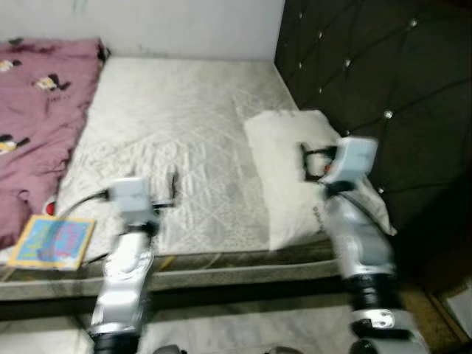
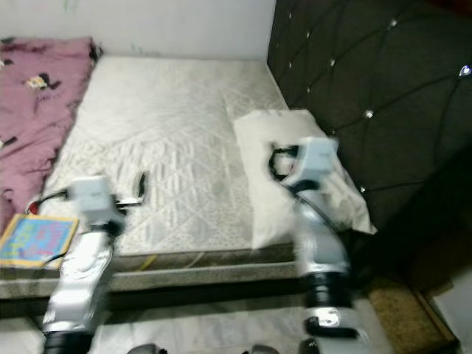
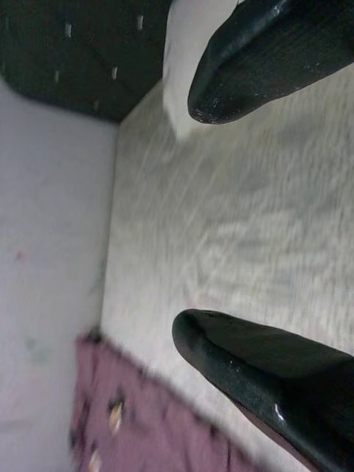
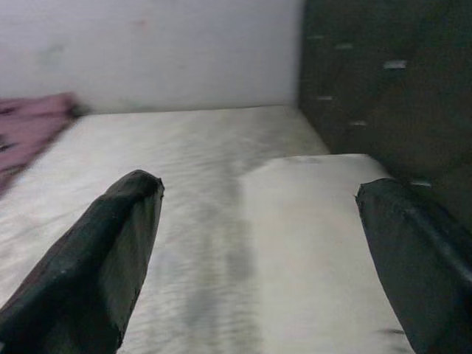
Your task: Clean up the room
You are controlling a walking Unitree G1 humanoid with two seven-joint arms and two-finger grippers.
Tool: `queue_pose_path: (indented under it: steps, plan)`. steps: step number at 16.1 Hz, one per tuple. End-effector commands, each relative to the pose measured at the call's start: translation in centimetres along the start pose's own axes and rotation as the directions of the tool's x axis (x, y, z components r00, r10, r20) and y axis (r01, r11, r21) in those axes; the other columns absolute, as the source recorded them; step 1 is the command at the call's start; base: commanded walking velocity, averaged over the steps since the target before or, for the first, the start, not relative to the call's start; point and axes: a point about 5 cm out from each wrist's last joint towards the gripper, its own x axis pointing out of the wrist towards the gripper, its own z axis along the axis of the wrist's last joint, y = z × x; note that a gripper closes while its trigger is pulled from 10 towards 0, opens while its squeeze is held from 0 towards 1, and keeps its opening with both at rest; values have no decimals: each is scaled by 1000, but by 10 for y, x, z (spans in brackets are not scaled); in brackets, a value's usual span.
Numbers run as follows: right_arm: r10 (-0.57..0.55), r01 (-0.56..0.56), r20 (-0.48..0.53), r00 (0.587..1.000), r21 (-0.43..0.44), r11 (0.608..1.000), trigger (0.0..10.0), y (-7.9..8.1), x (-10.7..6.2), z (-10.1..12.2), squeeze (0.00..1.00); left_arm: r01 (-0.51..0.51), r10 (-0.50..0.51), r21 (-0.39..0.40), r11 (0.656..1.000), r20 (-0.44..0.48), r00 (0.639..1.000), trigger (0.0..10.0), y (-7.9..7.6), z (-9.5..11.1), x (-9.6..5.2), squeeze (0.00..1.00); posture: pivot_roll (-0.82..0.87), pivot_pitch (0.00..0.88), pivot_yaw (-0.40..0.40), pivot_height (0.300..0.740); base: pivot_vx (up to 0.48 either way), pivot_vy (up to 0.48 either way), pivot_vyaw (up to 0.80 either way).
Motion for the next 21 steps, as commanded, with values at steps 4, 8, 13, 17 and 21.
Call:
queue_pose_path:
  steps: [4,8,13,17,21]
  plan:
    - [-15,15,5,1000,-22,1000,10000,-8,1,4,0,75,-72,-59,995,39,997,10000,-13,6,-2,0,-68,12,-25,740,173,0,0]
    - [-14,14,-7,1000,-20,1000,10000,-8,2,3,0,68,-67,-58,996,24,997,10000,-13,4,-3,0,-68,15,-24,740,362,0,-302]
    - [-23,23,-9,1000,-28,999,10000,-11,2,2,0,49,-49,-73,996,-2,999,10000,-15,0,-3,0,-69,17,-24,740,0,0,-94]
    - [-21,21,-10,1000,-32,999,10000,-10,3,2,0,55,-55,-73,996,2,998,10000,-15,0,-2,0,-67,12,-26,740,0,326,0]
    - [-20,19,-11,1000,-37,999,10000,-11,4,2,0,56,-56,-70,996,1,998,10000,-16,0,-1,0,-66,5,-26,740,0,403,0]
